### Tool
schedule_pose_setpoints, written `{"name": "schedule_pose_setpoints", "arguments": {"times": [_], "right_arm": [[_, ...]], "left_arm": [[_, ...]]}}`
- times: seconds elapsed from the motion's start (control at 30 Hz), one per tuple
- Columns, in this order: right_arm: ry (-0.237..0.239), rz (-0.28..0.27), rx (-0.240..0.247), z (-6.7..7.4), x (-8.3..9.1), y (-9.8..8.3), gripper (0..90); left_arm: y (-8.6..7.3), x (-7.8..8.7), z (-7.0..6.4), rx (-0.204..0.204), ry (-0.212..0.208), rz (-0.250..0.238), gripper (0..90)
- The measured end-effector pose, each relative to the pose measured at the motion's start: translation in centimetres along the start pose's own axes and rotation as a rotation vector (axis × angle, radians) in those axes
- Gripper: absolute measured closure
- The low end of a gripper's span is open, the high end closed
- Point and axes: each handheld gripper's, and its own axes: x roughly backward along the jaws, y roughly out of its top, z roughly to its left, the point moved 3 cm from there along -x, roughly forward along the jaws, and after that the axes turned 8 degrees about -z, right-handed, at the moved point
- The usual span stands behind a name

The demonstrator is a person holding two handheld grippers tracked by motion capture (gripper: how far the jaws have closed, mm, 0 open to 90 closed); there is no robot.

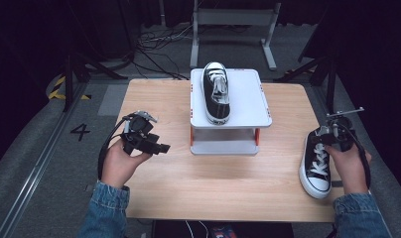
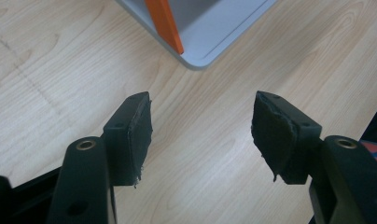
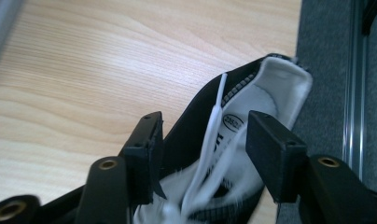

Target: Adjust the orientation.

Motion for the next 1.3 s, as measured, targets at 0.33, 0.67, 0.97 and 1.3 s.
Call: {"name": "schedule_pose_setpoints", "arguments": {"times": [0.33,0.67,0.97,1.3], "right_arm": [[0.051,0.065,-0.045,-0.1,-2.1,0.7,80.5],[0.195,0.002,0.182,6.6,1.2,1.5,87.2],[0.375,0.063,0.502,14.8,4.8,-0.8,88.2],[0.36,0.032,0.392,12.1,6.2,-1.6,59.5]], "left_arm": [[-1.5,1.0,0.4,0.036,0.028,0.001,38.7],[-0.5,0.4,0.5,0.02,0.007,-0.007,38.7],[1.0,-1.2,0.4,-0.021,-0.025,0.0,38.8],[2.0,-2.2,0.3,-0.045,-0.043,0.007,38.8]]}}
